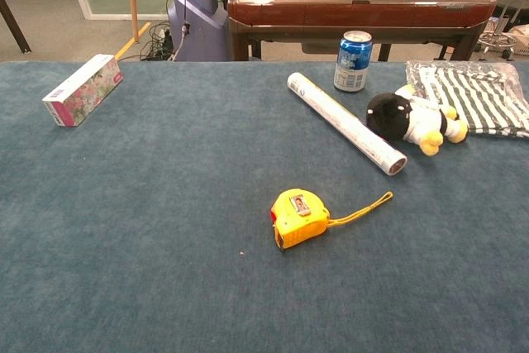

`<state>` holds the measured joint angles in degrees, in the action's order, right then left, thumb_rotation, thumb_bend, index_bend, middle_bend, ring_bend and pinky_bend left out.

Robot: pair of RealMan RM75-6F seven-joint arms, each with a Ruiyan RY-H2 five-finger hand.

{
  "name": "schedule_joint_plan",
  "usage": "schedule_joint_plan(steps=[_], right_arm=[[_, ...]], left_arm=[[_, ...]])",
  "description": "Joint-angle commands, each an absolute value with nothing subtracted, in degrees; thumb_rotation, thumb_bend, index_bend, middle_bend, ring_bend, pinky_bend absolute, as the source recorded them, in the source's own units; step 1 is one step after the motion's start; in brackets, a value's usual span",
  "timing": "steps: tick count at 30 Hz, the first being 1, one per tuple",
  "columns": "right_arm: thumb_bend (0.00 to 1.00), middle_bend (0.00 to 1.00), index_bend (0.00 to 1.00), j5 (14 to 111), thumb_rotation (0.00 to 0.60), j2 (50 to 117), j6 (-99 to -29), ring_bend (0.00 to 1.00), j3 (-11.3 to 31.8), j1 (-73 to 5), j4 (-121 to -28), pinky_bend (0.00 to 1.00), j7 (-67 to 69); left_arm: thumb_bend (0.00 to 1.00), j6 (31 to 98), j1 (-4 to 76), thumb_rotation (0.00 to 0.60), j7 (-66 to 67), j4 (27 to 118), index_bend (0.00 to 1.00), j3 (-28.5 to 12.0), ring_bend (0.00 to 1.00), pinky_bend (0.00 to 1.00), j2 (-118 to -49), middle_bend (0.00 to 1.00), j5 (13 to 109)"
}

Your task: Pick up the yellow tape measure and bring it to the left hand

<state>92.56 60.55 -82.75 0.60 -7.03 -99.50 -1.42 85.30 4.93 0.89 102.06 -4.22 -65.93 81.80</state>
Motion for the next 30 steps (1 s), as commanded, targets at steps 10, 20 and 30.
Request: schedule_joint_plan(steps=[10, 20, 30], right_arm=[[0.29, 0.26, 0.16, 92.9, 0.6, 60.3, -82.0, 0.24, 0.8, -7.7, -99.6, 0.24, -1.6], [0.29, 0.27, 0.16, 94.6, 0.6, 59.1, -72.8, 0.24, 2.4, -15.1, -103.7, 0.24, -6.0], [0.29, 0.27, 0.16, 89.9, 0.6, 63.9, -56.2, 0.24, 5.2, -26.5, -105.7, 0.24, -13.1]], left_arm=[[0.11, 85.8, 4.6, 0.6, 1.1, 102.4, 0.13, -4.3, 0.0, 0.0, -65.7, 0.01, 81.9], [0.11, 86.0, 4.6, 0.6, 1.9, 102.9, 0.14, -4.0, 0.0, 0.0, -65.1, 0.01, 82.7], [0.11, 86.6, 4.2, 0.6, 2.6, 103.6, 0.14, -3.9, 0.0, 0.0, -64.6, 0.01, 82.9]])
